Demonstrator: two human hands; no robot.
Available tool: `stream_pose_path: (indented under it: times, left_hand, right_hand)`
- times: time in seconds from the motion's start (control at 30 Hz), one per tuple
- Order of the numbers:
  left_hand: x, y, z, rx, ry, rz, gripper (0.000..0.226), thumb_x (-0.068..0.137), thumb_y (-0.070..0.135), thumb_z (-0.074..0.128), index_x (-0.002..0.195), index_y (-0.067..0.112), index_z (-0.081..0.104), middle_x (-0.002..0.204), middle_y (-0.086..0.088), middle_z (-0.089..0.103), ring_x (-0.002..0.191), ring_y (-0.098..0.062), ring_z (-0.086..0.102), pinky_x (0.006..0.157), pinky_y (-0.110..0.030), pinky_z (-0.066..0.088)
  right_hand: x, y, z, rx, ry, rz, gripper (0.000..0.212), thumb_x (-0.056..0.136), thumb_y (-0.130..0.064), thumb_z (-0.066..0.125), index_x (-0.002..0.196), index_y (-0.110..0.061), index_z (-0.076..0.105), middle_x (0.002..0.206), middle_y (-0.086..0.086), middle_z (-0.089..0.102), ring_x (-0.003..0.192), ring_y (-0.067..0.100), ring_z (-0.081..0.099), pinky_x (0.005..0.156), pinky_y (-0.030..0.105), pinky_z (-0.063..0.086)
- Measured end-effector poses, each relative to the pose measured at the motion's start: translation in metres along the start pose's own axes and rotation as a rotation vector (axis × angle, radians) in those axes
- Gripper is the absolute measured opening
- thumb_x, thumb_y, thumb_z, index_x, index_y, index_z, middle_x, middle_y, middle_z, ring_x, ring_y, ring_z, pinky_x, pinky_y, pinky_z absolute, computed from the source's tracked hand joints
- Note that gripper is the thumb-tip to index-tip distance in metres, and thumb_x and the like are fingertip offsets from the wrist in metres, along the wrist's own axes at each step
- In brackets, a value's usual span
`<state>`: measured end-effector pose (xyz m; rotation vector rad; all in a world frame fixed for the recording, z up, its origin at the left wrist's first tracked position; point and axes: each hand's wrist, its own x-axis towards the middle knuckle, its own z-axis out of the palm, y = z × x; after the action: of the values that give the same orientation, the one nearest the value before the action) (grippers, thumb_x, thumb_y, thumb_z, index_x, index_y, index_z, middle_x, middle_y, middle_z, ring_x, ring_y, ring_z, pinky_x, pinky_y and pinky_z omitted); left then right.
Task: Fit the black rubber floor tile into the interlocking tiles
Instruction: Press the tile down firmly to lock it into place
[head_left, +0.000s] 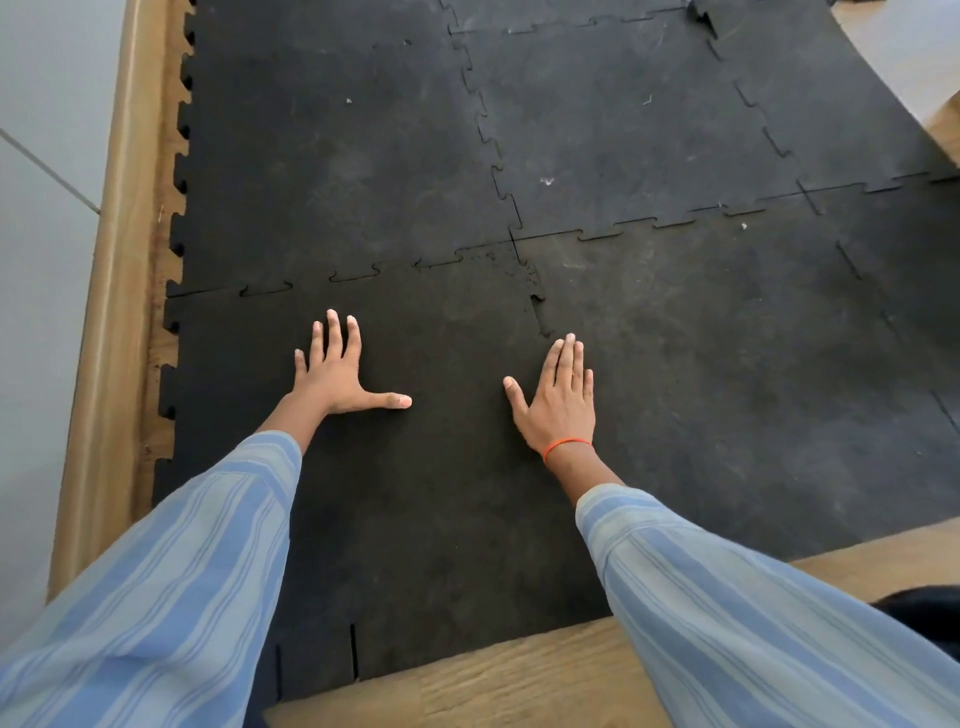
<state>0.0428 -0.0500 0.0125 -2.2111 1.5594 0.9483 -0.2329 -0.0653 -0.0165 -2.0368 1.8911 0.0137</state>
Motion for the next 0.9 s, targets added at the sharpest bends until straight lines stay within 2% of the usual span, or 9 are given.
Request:
stream_pose_path:
  times: [0.1,0.23,0.33,0.47,0.57,0.67,0.9]
  left_hand:
    - [0.001,0.000,0.000,-0.017,-0.012,0.000,0.155,0.038,0.094,0.051,0.149,0.019,-0.026,0.155,-0.007,-0.036,0.145,-0.029,-0.027,0.116,-0.056,-0.004]
    - [0.003,0.004,-0.001,-0.022,-0.011,-0.012,0.152,0.046,0.089,0.061,0.149,0.018,-0.026,0.155,-0.008,-0.036,0.144,-0.030,-0.028,0.116,-0.057,-0.004]
    - [0.000,0.007,0.001,-0.045,0.005,-0.021,0.153,0.046,0.089,0.062,0.149,0.017,-0.026,0.155,-0.009,-0.036,0.144,-0.030,-0.029,0.116,-0.057,-0.004]
    - [0.001,0.006,0.003,-0.038,0.008,-0.018,0.155,0.042,0.092,0.056,0.148,0.017,-0.027,0.155,-0.010,-0.037,0.144,-0.031,-0.029,0.116,-0.058,-0.004]
    - [0.001,0.006,0.003,-0.041,0.004,-0.019,0.158,0.034,0.095,0.050,0.148,0.017,-0.027,0.154,-0.010,-0.037,0.144,-0.031,-0.029,0.116,-0.058,-0.005]
    - [0.001,0.006,0.005,-0.040,0.008,-0.014,0.157,0.035,0.094,0.050,0.148,0.017,-0.027,0.155,-0.010,-0.037,0.144,-0.031,-0.029,0.116,-0.058,-0.004]
    - [0.006,0.003,0.010,-0.014,0.031,0.010,0.154,0.037,0.094,0.046,0.149,0.017,-0.026,0.155,-0.011,-0.036,0.144,-0.032,-0.027,0.116,-0.057,-0.005]
  right_hand:
    - [0.007,0.006,-0.002,-0.031,-0.105,-0.024,0.096,0.087,-0.071,0.024,0.149,-0.006,-0.010,0.161,0.009,-0.013,0.148,0.021,-0.014,0.120,0.041,-0.005]
    - [0.007,0.011,-0.001,-0.077,-0.101,-0.038,0.101,0.083,-0.077,0.019,0.149,-0.007,-0.012,0.160,0.008,-0.016,0.147,0.020,-0.017,0.121,0.041,-0.006]
    - [0.009,0.009,-0.003,-0.068,-0.120,-0.038,0.107,0.080,-0.080,0.024,0.149,-0.005,-0.008,0.161,0.010,-0.013,0.148,0.022,-0.014,0.121,0.043,-0.004]
    - [0.004,0.011,0.002,-0.097,-0.097,-0.108,0.094,0.088,-0.072,0.022,0.150,-0.008,-0.007,0.161,0.005,-0.014,0.148,0.019,-0.015,0.119,0.047,-0.006]
    - [0.018,0.012,0.001,-0.082,-0.141,-0.118,0.086,0.091,-0.066,0.020,0.150,-0.011,-0.009,0.161,0.002,-0.016,0.147,0.016,-0.017,0.118,0.048,-0.009]
    - [0.038,0.012,-0.005,-0.103,-0.167,-0.132,0.082,0.092,-0.064,0.016,0.150,-0.012,-0.012,0.160,0.000,-0.019,0.146,0.013,-0.020,0.118,0.048,-0.012]
    - [0.076,0.005,-0.010,-0.132,-0.072,-0.233,0.079,0.093,-0.063,0.011,0.150,-0.014,-0.012,0.160,-0.001,-0.018,0.146,0.012,-0.019,0.118,0.047,-0.013]
